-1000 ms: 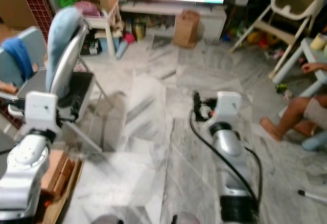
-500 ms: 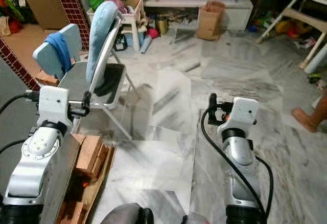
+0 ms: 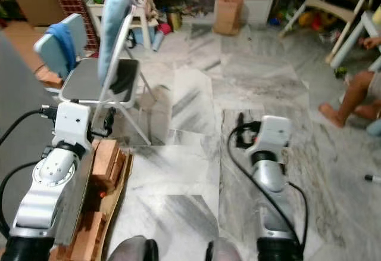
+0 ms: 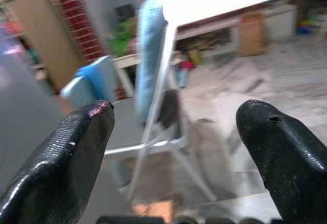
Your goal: Restocking fridge
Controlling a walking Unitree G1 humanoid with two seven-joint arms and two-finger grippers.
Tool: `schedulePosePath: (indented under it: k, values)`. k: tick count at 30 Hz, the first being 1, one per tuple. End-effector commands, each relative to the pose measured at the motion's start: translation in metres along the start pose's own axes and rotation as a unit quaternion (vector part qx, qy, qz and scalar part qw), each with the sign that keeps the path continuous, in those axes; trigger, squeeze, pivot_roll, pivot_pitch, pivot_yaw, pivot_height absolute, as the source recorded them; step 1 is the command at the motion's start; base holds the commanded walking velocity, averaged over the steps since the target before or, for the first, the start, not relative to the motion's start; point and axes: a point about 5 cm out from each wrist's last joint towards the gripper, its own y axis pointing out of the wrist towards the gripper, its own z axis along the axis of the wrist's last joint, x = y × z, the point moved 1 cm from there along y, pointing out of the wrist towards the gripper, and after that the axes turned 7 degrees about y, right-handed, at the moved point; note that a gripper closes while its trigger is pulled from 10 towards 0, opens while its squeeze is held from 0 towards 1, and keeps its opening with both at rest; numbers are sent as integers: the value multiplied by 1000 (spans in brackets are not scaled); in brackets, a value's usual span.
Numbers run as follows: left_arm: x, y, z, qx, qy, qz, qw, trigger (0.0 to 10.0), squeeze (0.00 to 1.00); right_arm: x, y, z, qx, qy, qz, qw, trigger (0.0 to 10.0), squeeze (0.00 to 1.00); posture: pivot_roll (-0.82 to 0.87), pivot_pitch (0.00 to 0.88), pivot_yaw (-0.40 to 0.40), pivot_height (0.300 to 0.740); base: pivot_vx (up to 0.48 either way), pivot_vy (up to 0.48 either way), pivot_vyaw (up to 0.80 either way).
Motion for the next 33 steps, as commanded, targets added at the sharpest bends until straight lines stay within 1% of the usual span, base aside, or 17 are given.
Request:
schedulePosePath:
  k: [1, 2, 3, 4, 7, 9, 12, 13, 14, 16, 19, 22, 26, 28, 29, 31, 33]
  values:
    - [-12, 8, -10, -16, 0, 19, 1000, 10000, 0, 3, 1, -8, -17, -4, 1, 1000, 10000, 0, 59, 43, -18, 740, -356, 326, 0]
    - [-12, 8, -10, -16, 0, 19, 1000, 10000, 0, 3, 1, -8, -17, -4, 1, 1000, 10000, 0, 59, 43, -18, 740, -356, 326, 0]
    - [-19, 14, -13, -21, -16, 29, 999, 10000, 0, 2, 4, -9, -17, -3, 0, 1000, 10000, 0, 80, 42, -20, 740, -356, 326, 0]
    - [-21, 16, -15, -21, -24, 29, 999, 10000, 0, 1, 5, -10, -18, -2, 0, 1000, 10000, 0, 83, 43, -20, 740, -326, 356, 0]
    - [-19, 17, -12, 0, -27, 13, 1000, 10000, 0, -3, 6, -13, -18, 1, 1, 1000, 10000, 0, 86, 44, -16, 740, -109, 119, 0]
    - [-16, 11, -12, 13, -77, 5, 997, 10000, 0, -9, 4, -12, -15, 6, 8, 1000, 10000, 0, 84, 43, -15, 740, 0, 0, 0]
    - [-13, -11, -20, 14, -75, 37, 996, 10000, 0, -11, -1, -17, -22, 7, 14, 1000, 10000, 0, 68, 52, -16, 740, 0, 0, 0]
    - [-11, -27, -33, -1, -80, 65, 995, 10000, 0, -9, -6, -23, -33, 6, 14, 999, 10000, 0, 68, 57, -24, 740, 0, 0, 0]
    - [-11, -27, -33, -1, -80, 65, 995, 10000, 0, -9, -6, -23, -33, 6, 14, 999, 10000, 0, 68, 57, -24, 740, 0, 0, 0]
    - [-6, -40, -45, -29, -82, 88, 992, 10000, 0, -8, -8, -27, -39, 3, 16, 999, 10000, 0, 73, 63, -33, 740, 0, 0, 0]
    - [-3, -44, -43, -31, -87, 87, 992, 10000, 0, -9, -8, -24, -35, -1, 20, 999, 10000, 0, 78, 69, -34, 740, 0, 0, 0]
    - [0, -48, -33, -14, -79, 77, 994, 10000, 0, -8, -4, -19, -27, -7, 23, 999, 10000, 0, 89, 75, -29, 740, 0, 0, 0]
    - [-3, -48, -35, -19, -82, 84, 993, 10000, 0, -7, 0, -17, -23, -9, 22, 999, 10000, 0, 91, 79, -27, 740, 0, 0, 0]
    - [-11, -43, -37, -21, -75, 102, 992, 10000, 0, -7, 1, -14, -19, -8, 20, 1000, 10000, 0, 93, 92, -26, 740, 0, 0, 0]
    - [-20, -37, -38, -26, -71, 123, 990, 10000, 0, -8, -1, -15, -22, -5, 23, 999, 10000, 0, 92, 94, -26, 740, 0, 0, 0]
    - [-22, -36, -38, -28, -71, 128, 989, 10000, 0, -8, -3, -16, -24, -4, 25, 999, 10000, 0, 92, 94, -26, 740, 0, 0, 0]
    - [-29, -30, -36, -27, -72, 136, 988, 10000, 0, -9, -6, -18, -29, -3, 28, 999, 10000, 0, 85, 99, -25, 740, 0, 480, 0]
